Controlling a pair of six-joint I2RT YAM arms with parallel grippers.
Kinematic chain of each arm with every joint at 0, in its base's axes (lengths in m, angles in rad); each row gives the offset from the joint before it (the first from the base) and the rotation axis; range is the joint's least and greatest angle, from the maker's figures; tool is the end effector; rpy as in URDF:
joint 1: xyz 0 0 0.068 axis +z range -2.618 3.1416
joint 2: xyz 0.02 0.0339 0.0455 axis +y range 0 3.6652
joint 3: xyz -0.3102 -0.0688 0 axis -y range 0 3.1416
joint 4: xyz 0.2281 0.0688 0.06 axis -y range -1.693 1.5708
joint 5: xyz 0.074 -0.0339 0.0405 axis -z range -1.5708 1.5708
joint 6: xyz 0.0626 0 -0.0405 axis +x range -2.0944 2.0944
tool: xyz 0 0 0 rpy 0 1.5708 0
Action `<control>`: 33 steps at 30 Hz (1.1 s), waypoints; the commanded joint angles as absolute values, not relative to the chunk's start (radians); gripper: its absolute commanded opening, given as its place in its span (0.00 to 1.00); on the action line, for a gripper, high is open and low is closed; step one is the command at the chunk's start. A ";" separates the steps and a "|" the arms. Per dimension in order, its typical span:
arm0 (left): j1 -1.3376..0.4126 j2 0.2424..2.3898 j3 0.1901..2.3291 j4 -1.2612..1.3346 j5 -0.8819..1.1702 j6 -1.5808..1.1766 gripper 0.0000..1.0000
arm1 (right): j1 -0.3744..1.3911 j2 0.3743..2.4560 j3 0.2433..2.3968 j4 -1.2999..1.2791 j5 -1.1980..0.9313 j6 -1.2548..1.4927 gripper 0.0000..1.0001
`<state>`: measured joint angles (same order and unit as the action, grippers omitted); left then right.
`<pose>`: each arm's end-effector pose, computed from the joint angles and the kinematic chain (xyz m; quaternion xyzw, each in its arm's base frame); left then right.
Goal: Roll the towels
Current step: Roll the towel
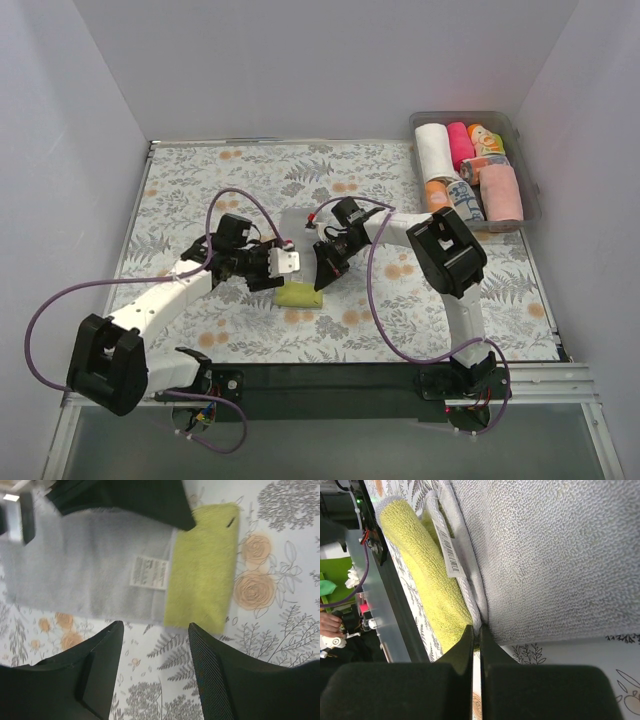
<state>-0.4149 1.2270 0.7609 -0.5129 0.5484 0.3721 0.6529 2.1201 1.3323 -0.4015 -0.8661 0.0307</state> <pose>0.1857 -0.1174 0.2509 0.4260 0.8202 -0.2650 0.2751 0.3110 0.2979 0.1524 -0.3486 0.8241 0.4459 0.0240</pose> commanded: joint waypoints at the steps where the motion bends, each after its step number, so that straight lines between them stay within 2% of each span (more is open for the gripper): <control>1: -0.520 1.198 0.713 -0.464 0.471 0.439 0.51 | 0.658 2.161 1.347 -0.433 -0.790 0.003 0.01; 9: -0.684 1.236 0.627 -0.333 0.367 0.465 0.53 | 0.658 2.183 1.368 -0.446 -0.795 0.005 0.01; 26: -0.733 1.388 0.534 -0.262 0.295 0.500 0.48 | 0.657 2.200 1.393 -0.472 -0.790 0.005 0.01; 29: -0.733 1.422 0.569 -0.313 0.313 0.462 0.42 | 0.655 2.194 1.388 -0.477 -0.781 -0.026 0.01; 30: -0.733 1.433 0.583 -0.340 0.328 0.453 0.33 | 0.655 2.184 1.382 -0.477 -0.776 -0.026 0.01; 33: -0.730 1.471 0.636 -0.440 0.386 0.430 0.21 | 0.646 2.165 1.378 -0.477 -0.767 -0.032 0.01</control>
<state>-0.7284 1.4090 0.6212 -0.2737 0.3454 0.4622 0.6514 2.1578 1.3811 -0.4568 -0.8852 0.0212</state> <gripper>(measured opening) 0.252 0.015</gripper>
